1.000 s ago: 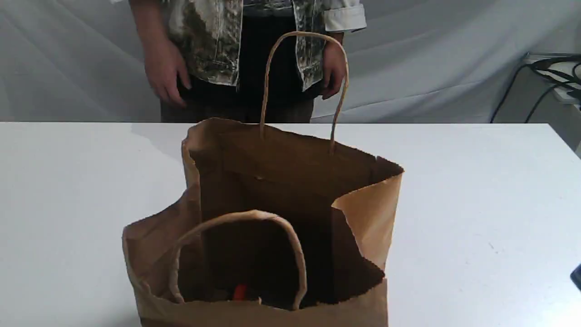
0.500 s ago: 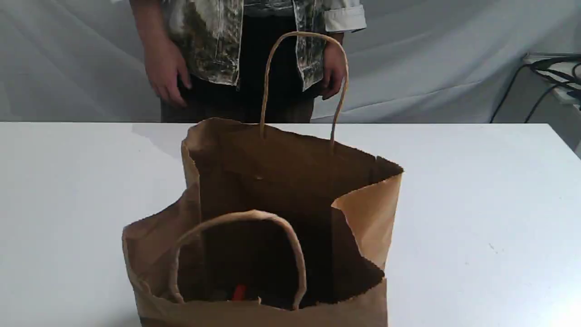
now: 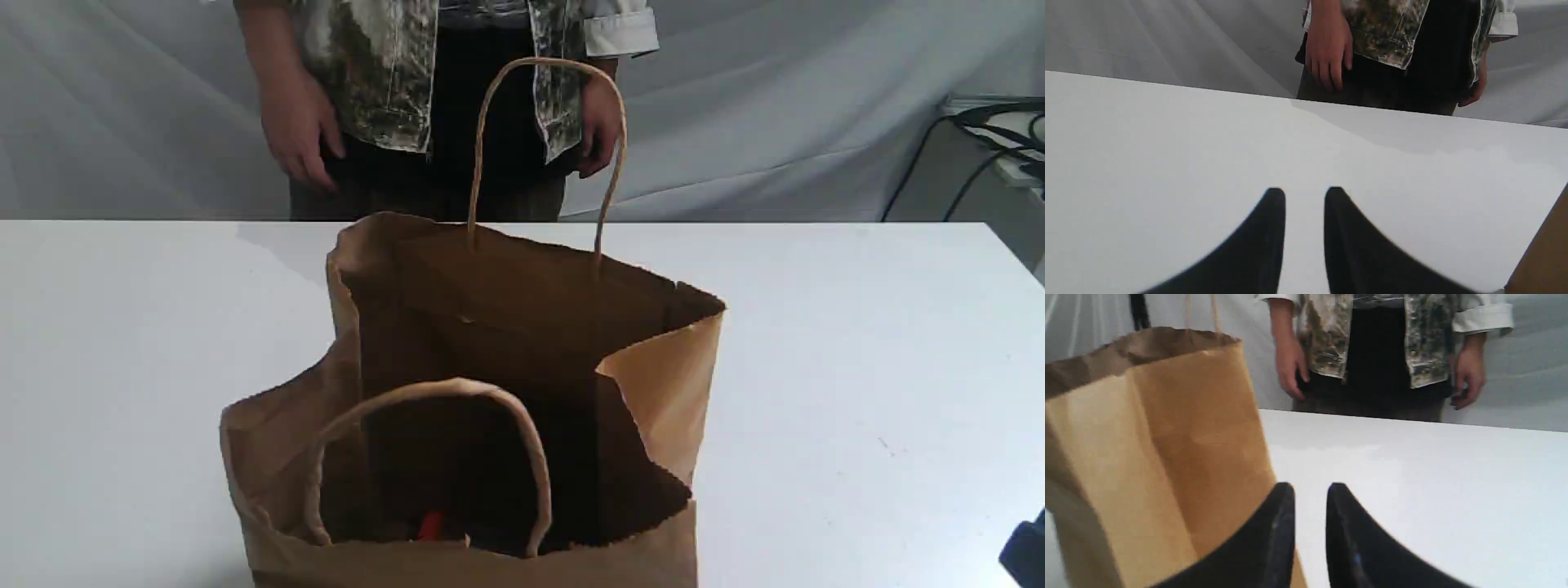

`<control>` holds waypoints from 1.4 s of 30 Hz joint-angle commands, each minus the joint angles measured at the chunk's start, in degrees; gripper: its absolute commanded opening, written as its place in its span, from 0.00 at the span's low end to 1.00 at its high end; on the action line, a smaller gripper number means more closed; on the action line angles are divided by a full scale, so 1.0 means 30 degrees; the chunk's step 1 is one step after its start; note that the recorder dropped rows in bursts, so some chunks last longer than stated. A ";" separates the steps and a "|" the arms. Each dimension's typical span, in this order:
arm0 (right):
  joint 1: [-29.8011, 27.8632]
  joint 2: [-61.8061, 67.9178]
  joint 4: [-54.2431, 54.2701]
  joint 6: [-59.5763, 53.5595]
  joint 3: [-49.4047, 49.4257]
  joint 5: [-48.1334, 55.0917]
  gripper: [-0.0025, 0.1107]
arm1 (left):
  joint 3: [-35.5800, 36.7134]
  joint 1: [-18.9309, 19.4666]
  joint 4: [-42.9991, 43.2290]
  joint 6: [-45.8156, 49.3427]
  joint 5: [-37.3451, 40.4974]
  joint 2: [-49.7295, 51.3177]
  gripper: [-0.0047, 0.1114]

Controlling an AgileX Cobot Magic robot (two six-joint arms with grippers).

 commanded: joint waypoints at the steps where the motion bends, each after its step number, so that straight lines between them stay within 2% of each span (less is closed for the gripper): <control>1: -0.2338 -0.0154 -0.0392 -0.0635 0.0275 -0.0137 0.15 | 0.0082 0.0014 0.0003 -0.0120 -0.0007 -0.0053 0.21; 3: -0.3311 -0.0415 -0.0801 -0.0915 0.0275 -0.0336 0.15 | 0.0082 0.0014 0.0070 -0.0120 -0.0007 -0.0053 0.21; 8: -0.5348 -0.2237 -0.1759 -0.1635 0.0275 0.1728 0.15 | 0.0082 0.0014 0.0267 -0.0120 -0.0007 -0.0053 0.21; 13: -0.6310 -0.3898 -0.1759 -0.1478 0.0275 0.3474 0.15 | 0.0082 0.0014 0.0267 -0.0120 -0.0007 -0.0053 0.21; 20: -0.6597 -0.4032 -0.1939 -0.1236 0.0275 0.5171 0.15 | 0.0082 0.0014 0.0269 -0.0084 -0.0007 -0.0053 0.21; 30: -0.6597 -0.4032 -0.8043 -0.0506 0.0275 0.6170 0.15 | 0.0082 0.0014 0.0269 -0.0146 -0.0007 -0.0053 0.21; 36: -0.6597 -0.4032 -1.0049 -0.0049 0.0275 0.6511 0.15 | 0.0082 0.0014 0.0269 -0.0146 -0.0007 -0.0053 0.21; 40: -0.6597 -0.4032 -1.0010 0.3482 0.0275 0.6511 0.15 | 0.0082 0.0014 0.0269 -0.0146 -0.0007 -0.0053 0.21; 42: -0.6597 -0.4032 -1.0010 0.4058 0.0275 0.6511 0.15 | 0.0082 0.0014 0.0269 -0.0072 -0.0007 -0.0053 0.21</control>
